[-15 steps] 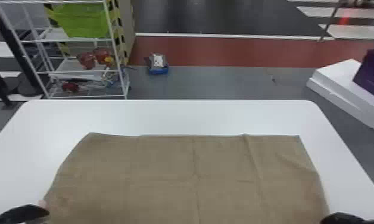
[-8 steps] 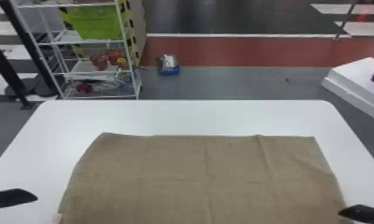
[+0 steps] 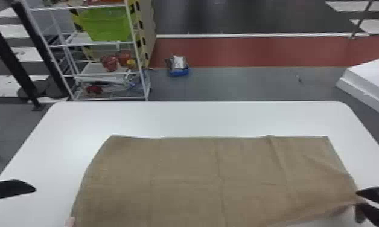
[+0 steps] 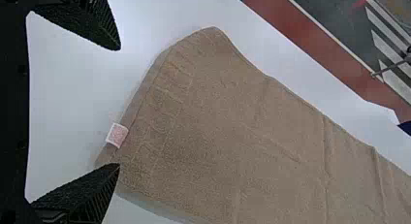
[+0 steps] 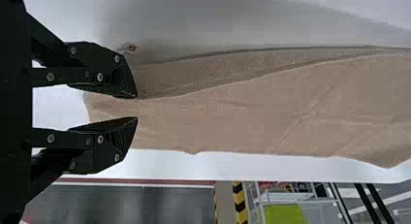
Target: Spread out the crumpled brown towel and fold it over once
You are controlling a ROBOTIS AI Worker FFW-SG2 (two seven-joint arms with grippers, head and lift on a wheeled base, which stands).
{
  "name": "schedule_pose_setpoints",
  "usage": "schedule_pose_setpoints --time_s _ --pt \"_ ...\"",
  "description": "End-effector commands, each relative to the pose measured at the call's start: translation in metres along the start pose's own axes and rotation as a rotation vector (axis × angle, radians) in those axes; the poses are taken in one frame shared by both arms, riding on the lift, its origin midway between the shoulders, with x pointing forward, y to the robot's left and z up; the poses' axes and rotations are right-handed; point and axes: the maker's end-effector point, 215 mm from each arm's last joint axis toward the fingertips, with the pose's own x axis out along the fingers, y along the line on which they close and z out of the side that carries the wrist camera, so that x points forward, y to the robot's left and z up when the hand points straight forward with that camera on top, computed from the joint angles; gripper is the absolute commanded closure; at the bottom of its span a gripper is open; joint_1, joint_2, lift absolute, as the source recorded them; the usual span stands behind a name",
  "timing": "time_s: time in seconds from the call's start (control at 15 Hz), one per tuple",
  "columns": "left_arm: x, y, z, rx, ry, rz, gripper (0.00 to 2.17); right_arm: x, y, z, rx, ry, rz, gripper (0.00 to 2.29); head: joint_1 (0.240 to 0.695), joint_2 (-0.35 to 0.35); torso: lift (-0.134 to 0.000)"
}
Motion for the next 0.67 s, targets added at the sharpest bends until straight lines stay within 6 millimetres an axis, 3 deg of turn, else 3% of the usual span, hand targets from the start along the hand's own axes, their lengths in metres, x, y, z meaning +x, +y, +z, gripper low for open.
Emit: schedule_pose_setpoints --time_s 0.0,0.07,0.2,0.27,0.47,0.6 --pt "0.002 -0.002 0.000 -0.008 -0.007 -0.002 0.02 -0.001 -0.006 -0.002 0.013 0.011 -0.019 0.86 0.695 0.055 -0.123" --pt "0.003 -0.002 -0.002 -0.013 -0.007 -0.002 0.02 0.002 -0.005 -0.004 0.025 0.021 -0.023 0.86 0.695 0.054 -0.123" --pt "0.007 -0.005 -0.004 -0.023 -0.009 -0.008 0.02 0.009 -0.017 -0.039 0.116 0.143 -0.113 0.86 0.695 0.046 -0.123" --pt "0.008 -0.006 -0.004 -0.023 -0.010 -0.011 0.02 0.010 -0.018 -0.044 0.133 0.163 -0.110 0.86 0.695 0.036 -0.123" --pt "0.009 -0.007 -0.005 -0.028 -0.012 -0.016 0.02 0.013 0.001 -0.036 0.110 0.143 -0.011 0.86 0.695 -0.005 -0.123" --pt "0.012 -0.009 -0.008 -0.037 -0.011 -0.021 0.03 0.006 0.010 -0.045 0.100 0.160 0.046 0.86 0.695 -0.005 -0.123"
